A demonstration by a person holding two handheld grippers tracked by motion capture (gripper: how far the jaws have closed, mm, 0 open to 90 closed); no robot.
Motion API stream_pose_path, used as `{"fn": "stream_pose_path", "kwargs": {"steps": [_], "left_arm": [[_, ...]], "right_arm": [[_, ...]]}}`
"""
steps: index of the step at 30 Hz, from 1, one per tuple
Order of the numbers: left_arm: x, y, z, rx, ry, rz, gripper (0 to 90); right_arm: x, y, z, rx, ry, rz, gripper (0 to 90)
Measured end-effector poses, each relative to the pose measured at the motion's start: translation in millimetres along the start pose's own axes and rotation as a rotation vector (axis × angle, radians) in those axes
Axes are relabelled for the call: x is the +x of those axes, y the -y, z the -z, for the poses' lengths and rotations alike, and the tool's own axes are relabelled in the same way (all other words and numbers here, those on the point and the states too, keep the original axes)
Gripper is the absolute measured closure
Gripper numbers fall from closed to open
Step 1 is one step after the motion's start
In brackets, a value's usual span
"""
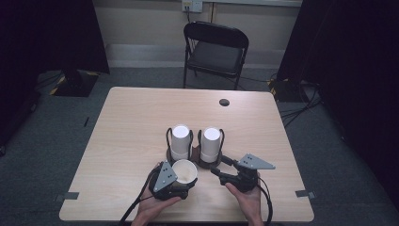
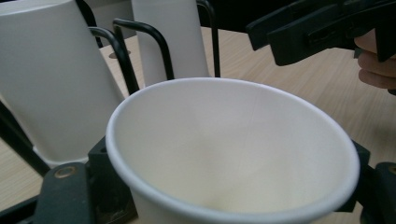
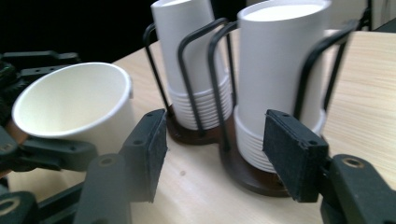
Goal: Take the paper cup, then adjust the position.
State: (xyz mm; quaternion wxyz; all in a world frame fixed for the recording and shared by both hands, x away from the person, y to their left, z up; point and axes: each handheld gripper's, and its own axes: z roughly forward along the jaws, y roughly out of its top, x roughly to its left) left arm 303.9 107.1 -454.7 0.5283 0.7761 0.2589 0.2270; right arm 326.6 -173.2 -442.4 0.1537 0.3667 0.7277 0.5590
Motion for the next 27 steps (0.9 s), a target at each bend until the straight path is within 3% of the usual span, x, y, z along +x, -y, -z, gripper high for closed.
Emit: {"fn": "stream_pose_path", "kwargs": {"steps": [10,13,18,23,27], "left_arm": [[18.8,2.9,13.7,-0.017,-0.045,0.049,22.3],[25.5,3.5,17.5,-0.028,-0.057,0.066,22.3],[41.2,2.1,24.2,-0.052,-0.119,0.116,22.4],[55.9,-1.1,31.5,-0.078,-0.144,0.149,22.4],[65.8,-4.7,34.2,-0.091,-0.163,0.167,22.4]], "right_arm": [[-14.5,14.2,14.1,-0.108,0.137,-0.045,26.3],[-18.9,19.3,16.8,-0.109,0.185,-0.048,21.4],[-26.0,27.7,21.6,-0.127,0.254,-0.052,15.2],[-29.6,33.3,22.6,-0.123,0.319,-0.048,14.3],[-31.6,36.9,21.1,-0.119,0.343,-0.051,14.2]]}}
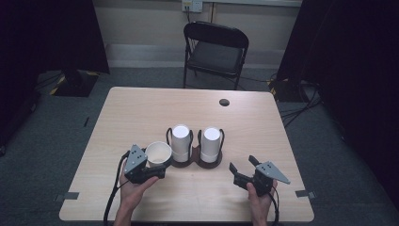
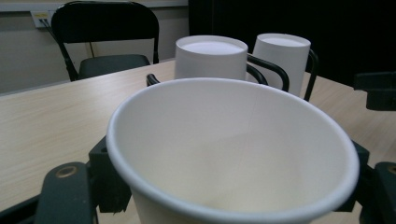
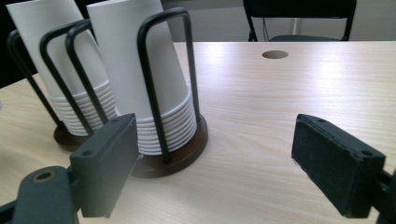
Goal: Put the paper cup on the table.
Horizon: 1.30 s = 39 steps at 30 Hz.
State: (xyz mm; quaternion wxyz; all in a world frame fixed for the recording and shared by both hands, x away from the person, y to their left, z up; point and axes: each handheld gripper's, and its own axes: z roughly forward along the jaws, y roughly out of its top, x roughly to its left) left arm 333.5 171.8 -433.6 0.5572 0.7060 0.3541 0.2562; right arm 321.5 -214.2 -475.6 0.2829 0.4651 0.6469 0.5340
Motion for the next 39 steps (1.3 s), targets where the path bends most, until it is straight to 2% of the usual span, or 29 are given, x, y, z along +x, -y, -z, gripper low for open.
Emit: {"fn": "stream_pose_path", "kwargs": {"steps": [2,6,16,17,18,21,25,27,30,35,39], "left_arm": [[4.6,-1.8,0.1,-0.003,-0.017,-0.002,22.4],[11.2,-5.1,-0.5,-0.005,-0.058,0.034,22.3],[30.7,-16.0,-8.4,-0.049,-0.109,0.057,22.4],[32.4,-16.2,-8.8,-0.052,-0.111,0.053,22.4],[33.5,-16.6,-9.3,-0.061,-0.129,0.063,22.4],[36.9,-17.9,-12.0,-0.079,-0.130,0.071,22.4],[44.0,-20.7,-16.6,-0.065,-0.150,0.057,22.4],[48.0,-21.3,-20.2,-0.058,-0.168,0.069,22.4],[55.7,-20.5,-25.7,-0.059,-0.169,0.088,22.4],[66.6,-16.8,-34.3,-0.035,-0.183,0.078,22.2],[77.1,-13.3,-39.4,-0.027,-0.199,0.094,22.3]], "right_arm": [[-0.9,1.9,-0.4,0.003,0.000,0.001,14.0],[-2.7,5.4,-1.8,0.008,0.018,0.003,13.8],[-9.0,13.2,-6.1,-0.011,0.074,0.010,13.8],[-9.5,14.0,-6.8,-0.008,0.066,0.005,13.8],[-9.7,14.3,-7.0,-0.010,0.064,0.003,13.9],[-10.2,14.5,-7.6,-0.013,0.067,-0.002,13.9],[-10.9,15.8,-8.6,-0.014,0.083,0.004,14.3],[-10.8,16.1,-7.4,-0.022,0.086,0.001,14.5],[-9.4,17.0,-6.0,-0.038,0.086,0.017,14.4],[-7.5,17.6,-5.1,-0.048,0.083,0.040,14.5],[-7.4,18.0,-4.4,-0.055,0.075,0.046,14.6]]}}
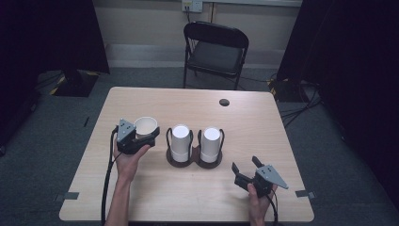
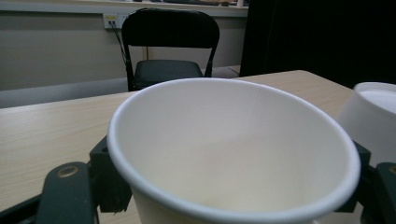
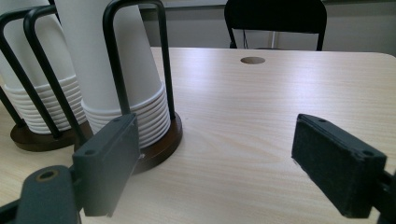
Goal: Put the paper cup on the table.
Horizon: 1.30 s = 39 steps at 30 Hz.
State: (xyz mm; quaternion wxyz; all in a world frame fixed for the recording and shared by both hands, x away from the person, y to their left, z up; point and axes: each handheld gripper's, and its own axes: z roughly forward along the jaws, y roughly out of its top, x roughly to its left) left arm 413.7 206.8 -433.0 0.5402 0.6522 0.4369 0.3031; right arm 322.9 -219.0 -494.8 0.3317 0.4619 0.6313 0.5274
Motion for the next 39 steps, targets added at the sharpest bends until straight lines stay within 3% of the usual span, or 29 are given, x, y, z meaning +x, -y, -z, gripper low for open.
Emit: {"fn": "stream_pose_path", "kwargs": {"steps": [4,7,10,14,23,26,31,39], "left_arm": [[8.2,2.2,-8.1,0.017,-0.036,0.002,22.4],[14.5,2.4,-12.1,0.011,-0.033,0.023,22.4],[19.4,4.1,-20.4,0.023,-0.036,0.018,22.4],[24.1,11.7,-32.6,0.026,-0.008,0.085,22.2],[24.6,24.7,-48.3,0.061,-0.012,0.040,21.5],[24.2,27.2,-50.0,0.063,0.002,0.053,21.5],[23.2,32.5,-54.1,0.100,-0.016,0.026,21.3],[21.7,39.4,-58.3,0.120,0.013,0.031,20.5]], "right_arm": [[-0.6,0.4,0.9,-0.012,0.026,-0.018,14.7],[-0.2,0.2,0.5,-0.009,0.051,-0.027,14.6],[0.0,0.0,0.1,-0.005,0.060,-0.031,14.5],[-0.4,-0.2,-0.4,0.002,0.056,-0.032,14.7],[-0.3,-0.6,-1.5,0.013,0.048,-0.026,15.3],[-0.1,-0.6,-1.4,0.014,0.049,-0.026,15.4],[-0.4,-0.7,-1.7,0.016,0.044,-0.025,15.8],[-0.3,-1.1,-3.1,0.027,0.040,-0.020,16.7]]}}
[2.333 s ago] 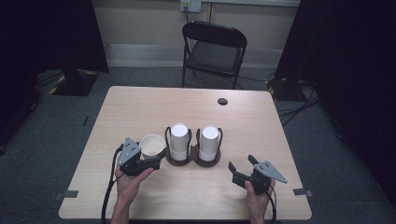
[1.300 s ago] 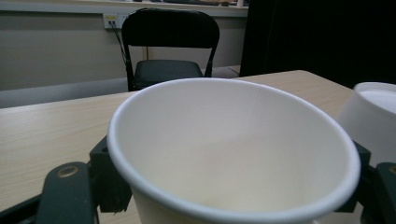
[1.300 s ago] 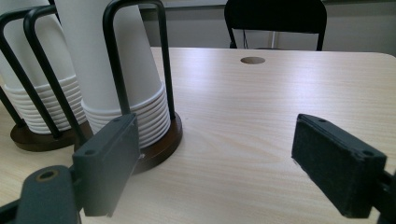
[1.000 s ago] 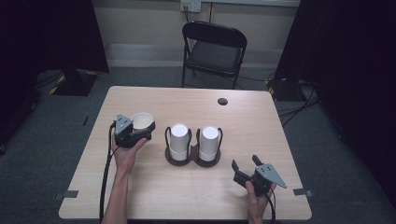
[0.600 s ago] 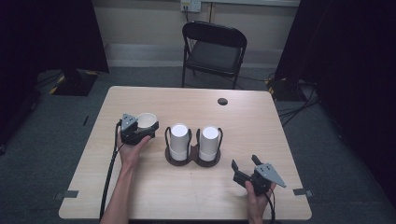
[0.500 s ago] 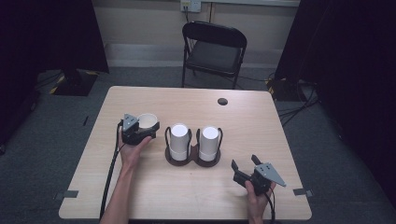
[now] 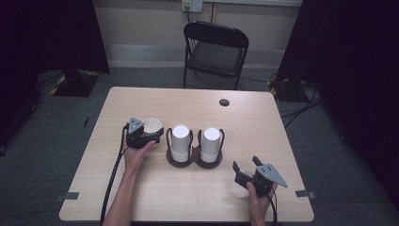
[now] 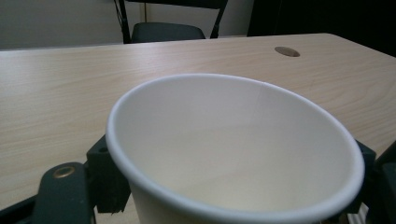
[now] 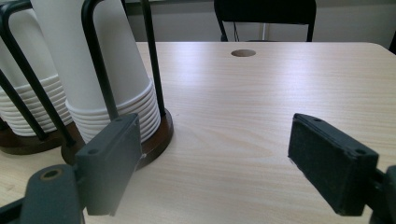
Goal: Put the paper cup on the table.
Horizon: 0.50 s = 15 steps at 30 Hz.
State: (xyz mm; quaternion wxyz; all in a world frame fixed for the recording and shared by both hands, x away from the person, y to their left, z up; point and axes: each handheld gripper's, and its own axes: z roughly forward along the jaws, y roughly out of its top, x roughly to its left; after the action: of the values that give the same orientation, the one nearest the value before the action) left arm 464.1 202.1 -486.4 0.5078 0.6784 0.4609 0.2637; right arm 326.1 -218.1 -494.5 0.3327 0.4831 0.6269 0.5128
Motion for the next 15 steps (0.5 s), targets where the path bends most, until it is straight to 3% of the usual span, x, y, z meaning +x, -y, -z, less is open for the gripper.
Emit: {"fn": "stream_pose_path", "kwargs": {"steps": [7,10,15], "left_arm": [[-0.4,3.7,2.1,0.012,0.006,-0.004,18.8],[1.0,8.0,2.2,0.019,0.006,0.016,16.9],[1.3,10.2,3.3,0.039,-0.003,0.005,15.6]], "right_arm": [[-0.6,-0.2,0.2,0.004,-0.005,-0.006,17.0],[-0.9,-0.2,0.0,0.004,-0.006,-0.006,17.0],[-0.8,-0.2,-0.1,0.005,-0.007,-0.008,17.1]]}}
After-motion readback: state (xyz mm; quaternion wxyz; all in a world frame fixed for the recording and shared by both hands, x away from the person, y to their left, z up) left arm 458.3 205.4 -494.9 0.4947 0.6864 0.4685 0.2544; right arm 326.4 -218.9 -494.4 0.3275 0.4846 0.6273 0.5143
